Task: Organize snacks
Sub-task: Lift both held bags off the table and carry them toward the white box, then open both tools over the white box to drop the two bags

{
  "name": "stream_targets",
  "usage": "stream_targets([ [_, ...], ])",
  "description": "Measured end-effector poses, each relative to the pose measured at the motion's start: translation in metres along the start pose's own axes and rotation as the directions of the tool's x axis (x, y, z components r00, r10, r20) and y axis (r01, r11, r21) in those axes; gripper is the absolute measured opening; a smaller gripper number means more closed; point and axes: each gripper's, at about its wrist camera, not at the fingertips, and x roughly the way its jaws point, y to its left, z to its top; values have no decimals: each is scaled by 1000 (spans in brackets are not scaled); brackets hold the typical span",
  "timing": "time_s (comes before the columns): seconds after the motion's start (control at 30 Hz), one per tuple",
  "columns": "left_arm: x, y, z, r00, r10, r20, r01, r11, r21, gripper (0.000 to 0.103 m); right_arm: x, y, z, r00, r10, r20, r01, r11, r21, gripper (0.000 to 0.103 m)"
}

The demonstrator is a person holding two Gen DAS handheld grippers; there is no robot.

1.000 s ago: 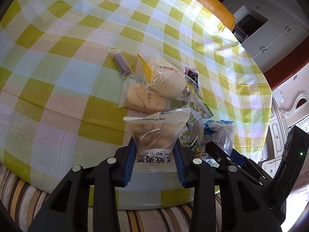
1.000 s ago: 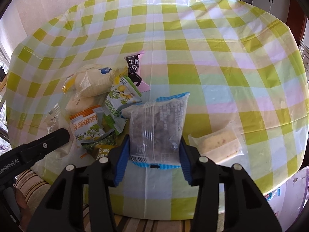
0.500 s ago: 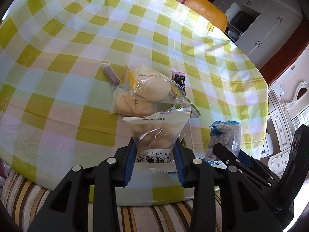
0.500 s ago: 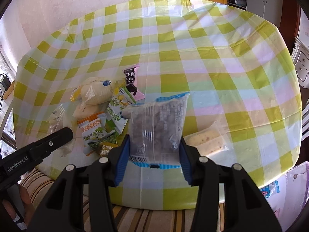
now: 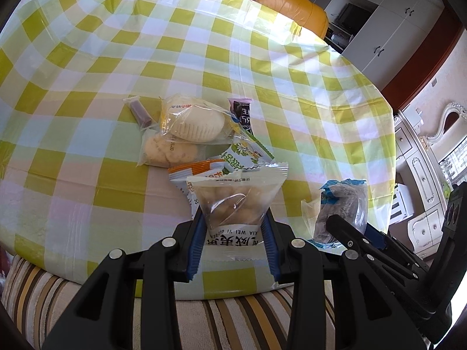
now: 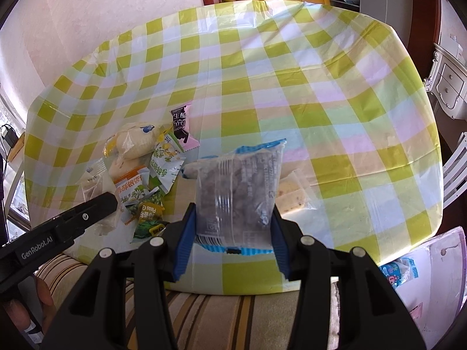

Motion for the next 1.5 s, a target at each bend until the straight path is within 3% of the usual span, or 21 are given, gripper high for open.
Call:
stream_targets([
  [0.53,1,-52,-16,996,-79,-51,86,988,132,36,-28,-42,-10,996,-86,-20,87,995,53,48],
  [0.73,4,-81,-27,990,-103,-97,123,965,230,36,-42,-65,-16,990,-137,-27,139,987,86,48],
  [1.03,18,-138,-48,972,-132,-195,200,900,387,36,-56,-109,-30,974,-220,-61,227,962,149,48],
  [1.37,40,-195,-73,944,-118,-308,273,802,532,36,-67,-168,-51,946,-300,-120,321,916,239,48],
  [1.5,51,-221,-83,933,-99,-347,299,749,591,36,-71,-197,-65,928,-340,-153,371,887,275,48],
])
